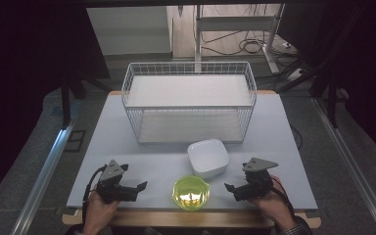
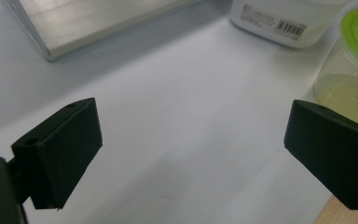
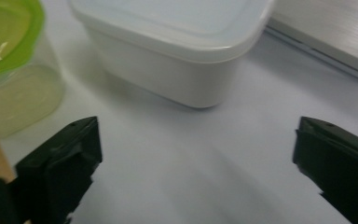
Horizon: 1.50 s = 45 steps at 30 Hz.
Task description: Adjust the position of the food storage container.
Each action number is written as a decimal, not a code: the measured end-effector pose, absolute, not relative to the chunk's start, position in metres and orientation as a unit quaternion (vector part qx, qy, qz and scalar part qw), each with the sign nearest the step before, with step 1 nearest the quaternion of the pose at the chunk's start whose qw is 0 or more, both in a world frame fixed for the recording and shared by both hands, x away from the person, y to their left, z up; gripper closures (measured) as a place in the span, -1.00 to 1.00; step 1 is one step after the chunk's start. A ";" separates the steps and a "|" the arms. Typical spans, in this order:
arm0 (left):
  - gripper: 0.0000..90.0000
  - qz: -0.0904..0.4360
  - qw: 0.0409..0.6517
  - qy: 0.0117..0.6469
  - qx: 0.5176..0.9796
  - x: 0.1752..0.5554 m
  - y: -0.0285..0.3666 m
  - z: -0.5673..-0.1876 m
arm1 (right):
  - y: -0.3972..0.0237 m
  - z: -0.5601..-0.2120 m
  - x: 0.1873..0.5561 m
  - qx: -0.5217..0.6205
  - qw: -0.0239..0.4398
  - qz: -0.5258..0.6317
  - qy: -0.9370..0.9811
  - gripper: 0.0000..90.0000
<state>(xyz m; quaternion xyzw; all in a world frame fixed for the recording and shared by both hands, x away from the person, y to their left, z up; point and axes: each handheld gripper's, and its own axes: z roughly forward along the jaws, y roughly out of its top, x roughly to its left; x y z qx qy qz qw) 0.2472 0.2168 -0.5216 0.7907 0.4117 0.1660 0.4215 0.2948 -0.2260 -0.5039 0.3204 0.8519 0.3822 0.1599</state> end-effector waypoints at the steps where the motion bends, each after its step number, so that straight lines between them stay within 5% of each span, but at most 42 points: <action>1: -0.92 0.165 0.417 0.412 0.793 0.247 0.215 -0.522 | -0.226 -0.502 0.295 0.325 0.166 0.380 0.850 -0.86; 16: -0.98 0.163 0.403 0.403 0.805 0.242 0.204 -0.515 | -0.225 -0.494 0.293 0.362 0.132 0.376 0.843 -0.47; 22: -0.79 0.173 0.402 0.391 0.810 0.237 0.199 -0.508 | -0.225 -0.493 0.293 0.364 0.124 0.381 0.841 -0.36; 38: 0.78 0.113 0.464 0.306 0.823 0.219 0.142 -0.486 | -0.225 -0.494 0.294 0.357 0.134 0.374 0.845 -0.38; 41: 0.98 0.088 0.478 0.295 0.823 0.218 0.126 -0.485 | -0.226 -0.495 0.295 0.358 0.138 0.372 0.845 -0.39; 45: 0.99 0.070 0.476 0.289 0.827 0.218 0.108 -0.485 | -0.226 -0.496 0.295 0.361 0.141 0.364 0.847 -0.39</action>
